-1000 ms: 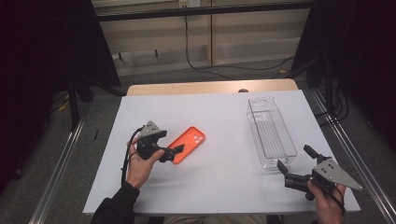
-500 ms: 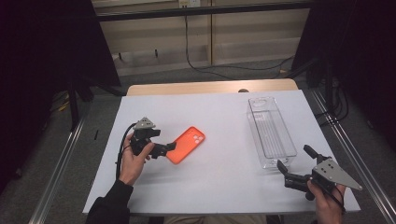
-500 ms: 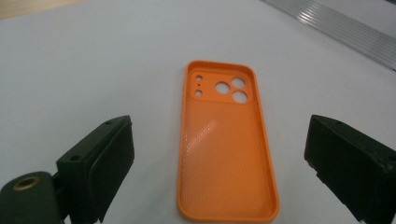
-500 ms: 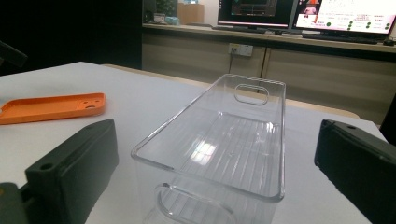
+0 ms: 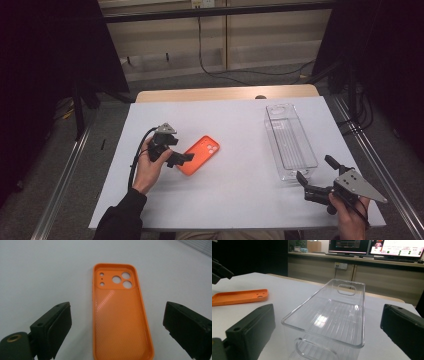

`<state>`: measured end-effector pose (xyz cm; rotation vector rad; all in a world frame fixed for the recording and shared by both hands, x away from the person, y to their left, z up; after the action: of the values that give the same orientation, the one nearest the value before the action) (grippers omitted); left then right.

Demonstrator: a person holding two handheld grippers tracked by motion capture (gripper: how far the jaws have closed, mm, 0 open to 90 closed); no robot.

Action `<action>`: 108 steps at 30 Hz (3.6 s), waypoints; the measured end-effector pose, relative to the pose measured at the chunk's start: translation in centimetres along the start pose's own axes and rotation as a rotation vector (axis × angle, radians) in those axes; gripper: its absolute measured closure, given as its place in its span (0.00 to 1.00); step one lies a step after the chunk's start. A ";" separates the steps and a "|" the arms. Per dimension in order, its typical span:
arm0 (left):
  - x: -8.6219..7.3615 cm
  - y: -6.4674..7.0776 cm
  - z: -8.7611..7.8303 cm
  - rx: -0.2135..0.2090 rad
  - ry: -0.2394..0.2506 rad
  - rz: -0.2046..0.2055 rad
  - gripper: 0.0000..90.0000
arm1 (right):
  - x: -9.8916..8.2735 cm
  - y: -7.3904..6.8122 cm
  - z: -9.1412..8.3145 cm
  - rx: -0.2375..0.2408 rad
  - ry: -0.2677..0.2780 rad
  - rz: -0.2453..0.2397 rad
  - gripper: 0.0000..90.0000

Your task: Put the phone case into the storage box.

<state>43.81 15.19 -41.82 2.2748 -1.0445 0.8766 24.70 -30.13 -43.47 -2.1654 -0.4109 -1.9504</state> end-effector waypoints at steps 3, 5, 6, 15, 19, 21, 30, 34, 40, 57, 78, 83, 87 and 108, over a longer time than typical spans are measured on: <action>0.1 -0.3 0.6 0.011 -0.015 -0.004 0.09 | 0.0 0.1 0.0 -0.003 0.001 0.001 0.00; 0.3 -0.4 0.9 0.012 -0.018 0.003 0.09 | 0.0 0.1 0.0 -0.002 0.001 0.004 0.00; 0.3 -0.4 1.1 0.013 -0.024 -0.002 0.09 | 0.0 0.1 0.0 -0.001 0.000 0.003 0.00; 1.4 0.2 3.0 -0.026 -0.099 0.027 0.08 | 0.0 0.0 0.1 0.003 0.000 0.000 0.00; 1.5 0.4 3.7 -0.003 -0.126 0.038 0.07 | 0.0 0.1 0.1 0.007 0.000 0.000 0.00; 1.5 0.3 3.9 -0.001 -0.155 0.059 0.06 | 0.0 0.1 0.1 0.008 -0.003 -0.001 0.00; 1.6 0.6 4.9 0.011 -0.205 0.058 0.06 | 0.0 0.0 0.1 0.008 -0.004 -0.006 0.00; 1.6 0.6 5.3 0.006 -0.225 0.070 0.08 | 0.0 0.0 0.1 0.006 -0.007 -0.004 0.00; 1.6 0.9 6.2 0.006 -0.260 0.082 0.10 | 0.0 0.0 0.1 0.005 -0.004 -0.008 0.00; 1.5 1.7 7.0 0.051 -0.294 0.148 0.06 | -0.1 0.0 0.0 0.006 -0.005 -0.012 0.00; 1.6 1.8 6.7 0.059 -0.281 0.139 0.17 | -0.1 0.0 0.1 0.010 -0.006 -0.010 0.00; 1.6 1.9 6.6 0.060 -0.276 0.141 0.17 | -0.1 -0.1 0.1 0.008 -0.007 -0.012 0.00; 1.6 1.9 6.6 0.065 -0.274 0.133 0.17 | -0.1 0.0 0.0 0.007 -0.007 -0.008 0.00; 1.2 2.0 5.0 0.120 -0.132 0.113 0.17 | -0.1 0.0 -0.2 0.008 -0.006 -0.011 0.00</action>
<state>44.60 10.22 -43.97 2.4207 -1.2188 0.8656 24.49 -30.23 -43.51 -2.1690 -0.4310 -1.9452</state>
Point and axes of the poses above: each handheld gripper's, and its own axes: z roughly forward along the jaws, x roughly out of its top, y roughly to its right, the point moved 1 cm from there along z, roughly forward along the jaws, and after that the axes turned 2 degrees about y, right-handed, at the moved point
